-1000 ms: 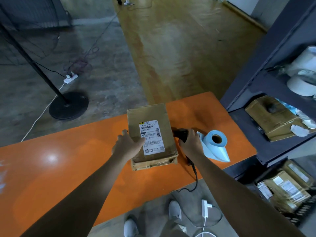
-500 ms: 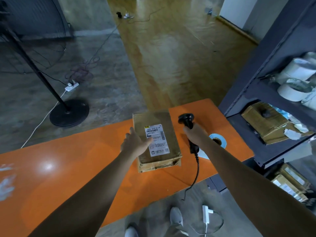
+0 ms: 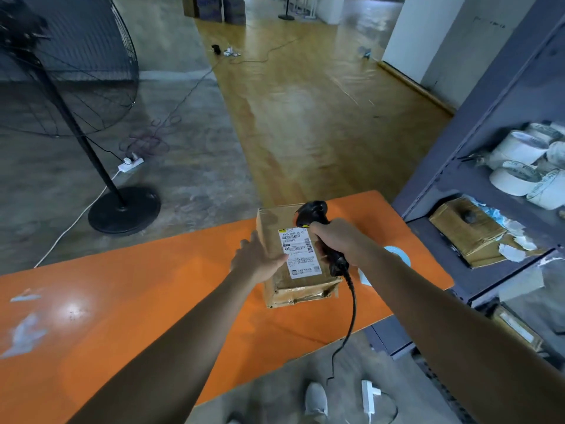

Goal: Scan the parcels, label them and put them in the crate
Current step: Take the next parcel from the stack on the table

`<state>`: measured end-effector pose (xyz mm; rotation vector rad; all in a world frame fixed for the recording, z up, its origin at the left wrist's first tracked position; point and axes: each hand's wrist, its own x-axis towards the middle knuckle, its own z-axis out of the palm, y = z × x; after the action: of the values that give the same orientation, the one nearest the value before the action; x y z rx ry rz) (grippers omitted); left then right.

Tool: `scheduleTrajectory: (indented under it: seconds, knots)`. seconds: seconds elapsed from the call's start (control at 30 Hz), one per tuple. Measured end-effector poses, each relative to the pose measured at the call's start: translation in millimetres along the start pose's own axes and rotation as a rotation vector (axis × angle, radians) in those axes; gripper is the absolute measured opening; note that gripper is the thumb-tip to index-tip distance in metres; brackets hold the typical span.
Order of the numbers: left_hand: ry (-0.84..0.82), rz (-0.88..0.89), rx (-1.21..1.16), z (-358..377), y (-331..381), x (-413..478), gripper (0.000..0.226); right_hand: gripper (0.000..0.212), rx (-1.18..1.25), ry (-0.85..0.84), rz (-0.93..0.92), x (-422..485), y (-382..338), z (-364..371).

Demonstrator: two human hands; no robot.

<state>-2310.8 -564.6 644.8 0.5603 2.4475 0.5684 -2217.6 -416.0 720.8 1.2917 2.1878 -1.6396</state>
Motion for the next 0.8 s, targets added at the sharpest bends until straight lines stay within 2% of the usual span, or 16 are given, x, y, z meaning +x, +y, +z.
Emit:
scheduleTrajectory:
  seconds: [0.63, 0.8]
  knots:
    - [0.009, 0.053, 0.003, 0, -2, -8, 0.094, 0.022, 0.029, 0.014, 0.010, -20, 4, 8]
    - [0.022, 0.055, 0.024, 4, 5, -3, 0.098, 0.022, 0.035, 0.041, 0.011, -13, 10, 0]
